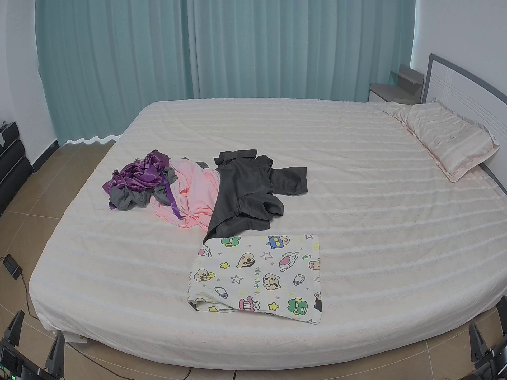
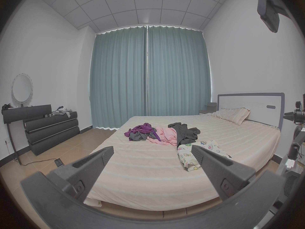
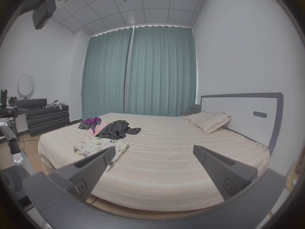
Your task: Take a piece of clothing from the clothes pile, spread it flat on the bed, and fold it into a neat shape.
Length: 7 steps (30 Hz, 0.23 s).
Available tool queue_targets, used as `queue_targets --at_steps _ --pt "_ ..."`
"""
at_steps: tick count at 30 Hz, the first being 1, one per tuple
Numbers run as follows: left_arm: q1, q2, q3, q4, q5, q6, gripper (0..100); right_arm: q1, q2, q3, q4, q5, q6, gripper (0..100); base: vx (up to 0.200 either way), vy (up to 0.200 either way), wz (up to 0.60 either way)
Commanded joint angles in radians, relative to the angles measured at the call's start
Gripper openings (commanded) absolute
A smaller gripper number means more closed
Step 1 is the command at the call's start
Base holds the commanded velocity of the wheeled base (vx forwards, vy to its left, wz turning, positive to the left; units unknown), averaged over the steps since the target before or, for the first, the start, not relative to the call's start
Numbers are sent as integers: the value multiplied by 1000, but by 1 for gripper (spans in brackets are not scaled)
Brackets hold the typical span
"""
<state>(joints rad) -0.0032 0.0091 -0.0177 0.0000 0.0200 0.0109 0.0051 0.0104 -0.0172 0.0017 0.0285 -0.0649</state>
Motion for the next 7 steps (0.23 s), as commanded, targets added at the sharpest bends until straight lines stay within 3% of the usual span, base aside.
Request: queue_targets --at_steps 1,7 --pt "0 -9 18 0 1 -2 100 -1 -10 17 -2 -2 50 100 0 0 0" --pt "0 -9 18 0 0 -3 100 1 -10 17 -5 -18 66 100 0 0 0"
